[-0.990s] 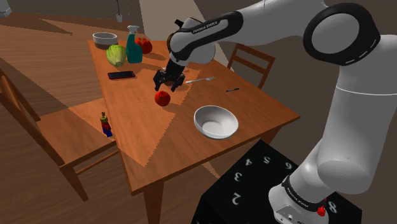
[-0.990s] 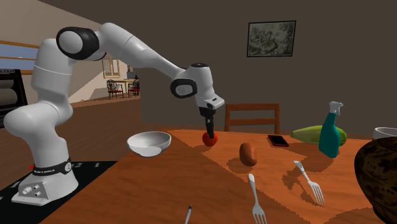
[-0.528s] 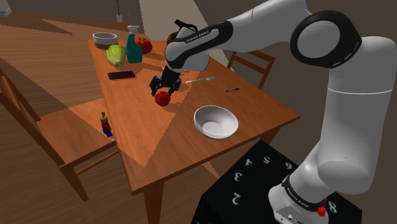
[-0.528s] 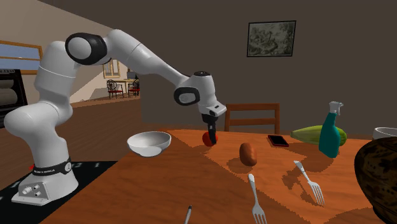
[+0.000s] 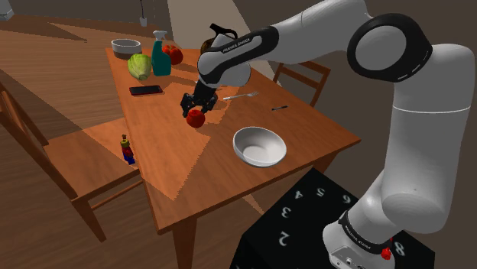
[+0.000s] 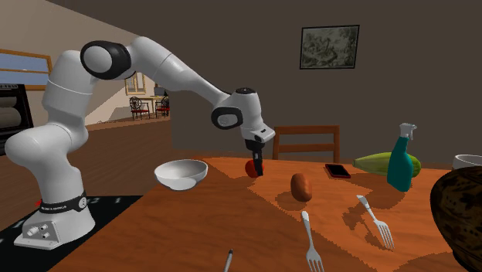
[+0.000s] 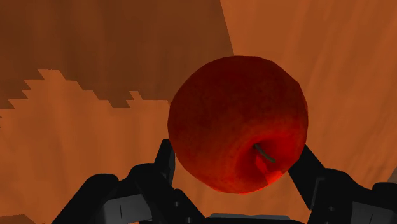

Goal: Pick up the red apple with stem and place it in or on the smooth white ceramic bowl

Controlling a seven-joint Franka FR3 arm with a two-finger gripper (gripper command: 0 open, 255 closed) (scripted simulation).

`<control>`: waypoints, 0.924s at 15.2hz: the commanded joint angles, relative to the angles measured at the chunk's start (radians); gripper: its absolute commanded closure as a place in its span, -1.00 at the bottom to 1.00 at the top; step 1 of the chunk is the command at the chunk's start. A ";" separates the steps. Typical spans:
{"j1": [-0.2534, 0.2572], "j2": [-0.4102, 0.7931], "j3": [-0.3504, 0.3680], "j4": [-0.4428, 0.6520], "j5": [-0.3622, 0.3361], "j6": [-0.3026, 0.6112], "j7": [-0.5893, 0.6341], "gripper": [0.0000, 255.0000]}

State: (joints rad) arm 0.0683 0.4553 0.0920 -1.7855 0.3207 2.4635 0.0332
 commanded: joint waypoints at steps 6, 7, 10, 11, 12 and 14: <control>0.000 0.000 0.000 0.000 0.000 0.000 0.000 1.00; 0.000 0.000 0.000 -0.001 0.000 0.000 0.000 1.00; 0.000 -0.007 -0.001 0.003 -0.002 -0.010 0.004 1.00; 0.001 -0.015 -0.002 0.006 -0.004 -0.020 0.007 1.00; 0.001 -0.021 -0.003 0.010 -0.007 -0.030 0.011 1.00; 0.002 -0.035 -0.005 0.017 -0.011 -0.051 0.018 1.00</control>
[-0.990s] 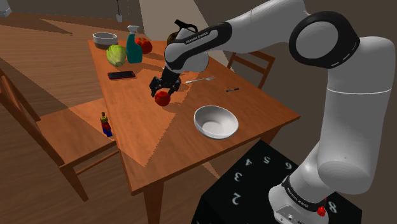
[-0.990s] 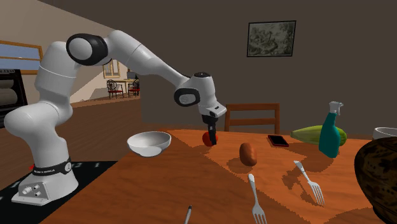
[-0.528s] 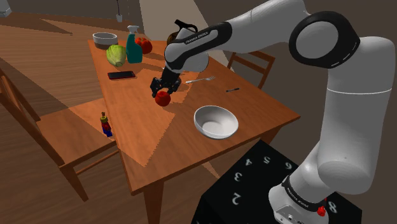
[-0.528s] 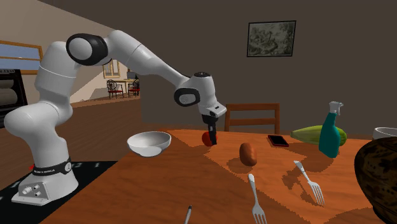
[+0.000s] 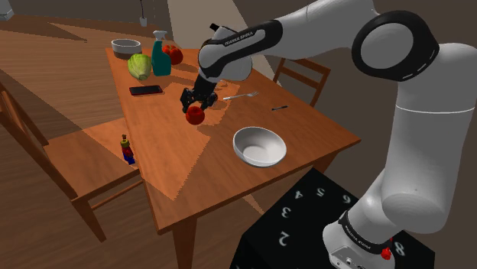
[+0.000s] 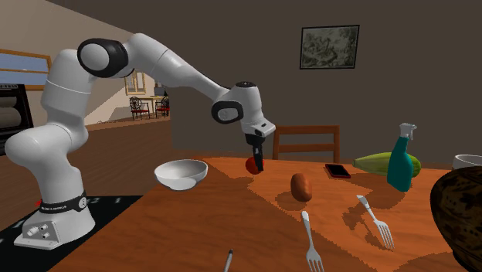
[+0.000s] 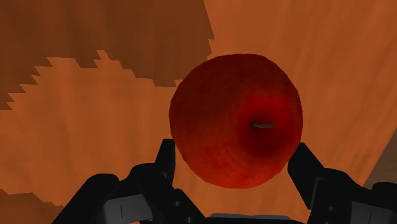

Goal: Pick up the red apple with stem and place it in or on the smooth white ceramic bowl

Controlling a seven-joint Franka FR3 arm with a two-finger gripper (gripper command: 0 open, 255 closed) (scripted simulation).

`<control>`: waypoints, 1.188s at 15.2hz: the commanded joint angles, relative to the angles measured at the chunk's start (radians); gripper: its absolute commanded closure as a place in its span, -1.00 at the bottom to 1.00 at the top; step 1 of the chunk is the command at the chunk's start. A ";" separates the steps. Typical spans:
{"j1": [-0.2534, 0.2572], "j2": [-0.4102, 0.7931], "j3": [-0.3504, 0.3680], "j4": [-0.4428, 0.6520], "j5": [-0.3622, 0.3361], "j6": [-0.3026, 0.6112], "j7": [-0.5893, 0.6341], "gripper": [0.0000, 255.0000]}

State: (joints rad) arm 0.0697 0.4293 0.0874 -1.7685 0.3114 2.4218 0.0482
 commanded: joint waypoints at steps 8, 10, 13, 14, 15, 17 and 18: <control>0.002 -0.058 -0.008 0.039 -0.019 -0.095 0.032 1.00; 0.002 -0.068 -0.009 0.051 -0.023 -0.116 0.039 1.00; 0.002 -0.082 -0.011 0.071 -0.029 -0.150 0.049 1.00; 0.002 -0.087 -0.012 0.079 -0.031 -0.161 0.053 1.00; 0.002 -0.091 -0.012 0.086 -0.032 -0.173 0.056 1.00; 0.002 -0.099 -0.013 0.102 -0.036 -0.195 0.063 1.00; 0.002 -0.102 -0.014 0.110 -0.038 -0.207 0.066 1.00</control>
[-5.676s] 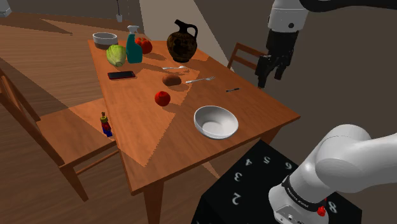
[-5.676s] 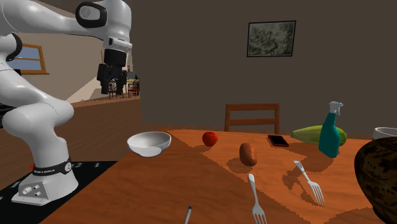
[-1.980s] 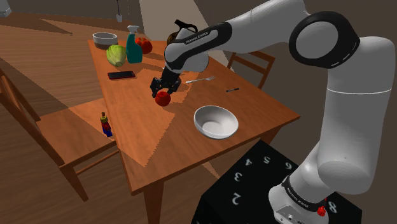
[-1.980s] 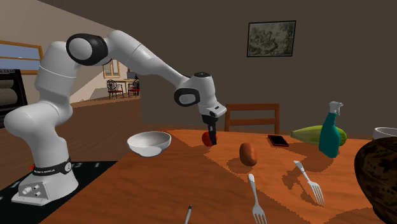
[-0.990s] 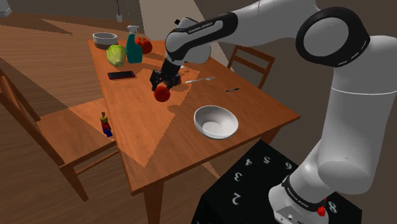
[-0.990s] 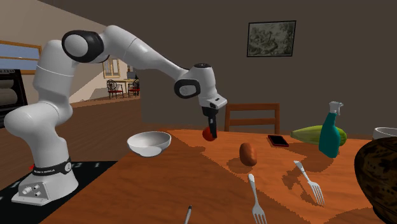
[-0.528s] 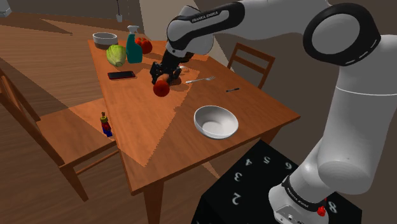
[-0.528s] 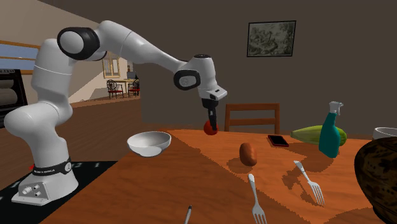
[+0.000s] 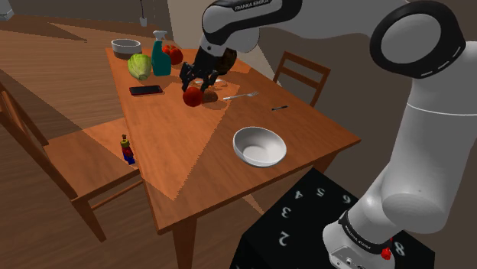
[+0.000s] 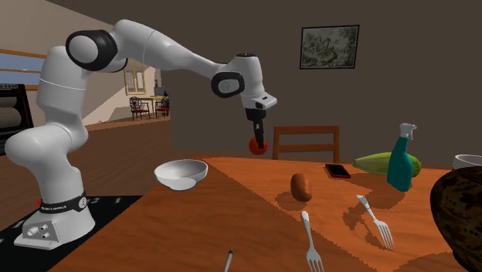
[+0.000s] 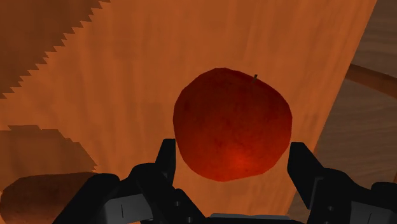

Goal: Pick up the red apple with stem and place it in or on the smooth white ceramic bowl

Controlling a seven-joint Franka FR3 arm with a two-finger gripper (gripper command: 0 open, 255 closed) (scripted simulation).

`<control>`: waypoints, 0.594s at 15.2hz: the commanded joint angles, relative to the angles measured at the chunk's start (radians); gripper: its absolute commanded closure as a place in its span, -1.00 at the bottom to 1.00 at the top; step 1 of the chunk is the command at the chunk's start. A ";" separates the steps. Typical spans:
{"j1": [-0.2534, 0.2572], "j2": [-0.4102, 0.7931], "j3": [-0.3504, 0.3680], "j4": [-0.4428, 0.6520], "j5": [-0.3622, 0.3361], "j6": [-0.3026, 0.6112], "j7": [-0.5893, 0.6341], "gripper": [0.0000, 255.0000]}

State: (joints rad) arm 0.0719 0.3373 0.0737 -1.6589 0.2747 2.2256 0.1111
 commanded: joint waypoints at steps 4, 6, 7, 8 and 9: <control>0.000 -0.023 -0.002 0.036 -0.008 -0.058 0.017 1.00; -0.004 -0.066 -0.002 -0.023 -0.001 -0.043 0.007 1.00; -0.008 -0.108 -0.002 -0.081 0.006 -0.029 -0.002 1.00; -0.011 -0.149 -0.002 -0.135 0.013 -0.017 -0.012 1.00; -0.014 -0.189 -0.003 -0.188 0.020 -0.006 -0.022 1.00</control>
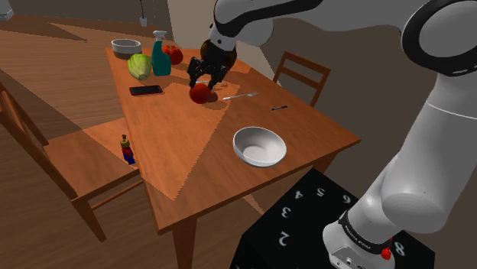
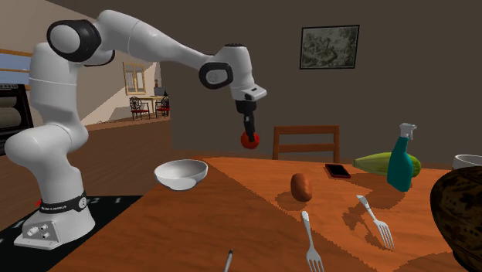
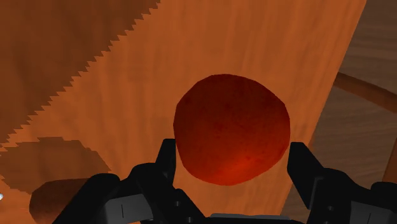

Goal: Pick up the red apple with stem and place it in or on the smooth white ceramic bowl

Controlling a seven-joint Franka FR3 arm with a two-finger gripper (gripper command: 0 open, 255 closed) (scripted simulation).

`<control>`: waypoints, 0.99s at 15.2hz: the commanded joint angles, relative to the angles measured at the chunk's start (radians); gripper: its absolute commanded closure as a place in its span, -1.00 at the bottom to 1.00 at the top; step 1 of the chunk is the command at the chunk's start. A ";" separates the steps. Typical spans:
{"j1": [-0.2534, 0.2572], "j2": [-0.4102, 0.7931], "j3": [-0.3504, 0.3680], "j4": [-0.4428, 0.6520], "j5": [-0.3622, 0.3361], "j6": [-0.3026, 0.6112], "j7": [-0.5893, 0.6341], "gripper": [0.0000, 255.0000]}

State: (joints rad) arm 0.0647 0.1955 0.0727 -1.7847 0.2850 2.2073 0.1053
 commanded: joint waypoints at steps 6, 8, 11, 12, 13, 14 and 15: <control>-0.021 -0.282 -0.012 -0.344 0.046 0.049 -0.069 1.00; -0.024 -0.359 -0.018 -0.428 0.055 0.052 -0.084 1.00; -0.029 -0.478 -0.029 -0.547 0.063 0.046 -0.104 1.00; -0.031 -0.519 -0.033 -0.584 0.064 0.041 -0.110 1.00; -0.033 -0.559 -0.037 -0.621 0.064 0.035 -0.115 1.00; -0.036 -0.601 -0.041 -0.656 0.064 0.028 -0.120 1.00; -0.039 -0.643 -0.045 -0.691 0.063 0.019 -0.124 1.00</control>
State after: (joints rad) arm 0.0285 -0.3974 0.0313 -2.4353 0.3484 2.2373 -0.0148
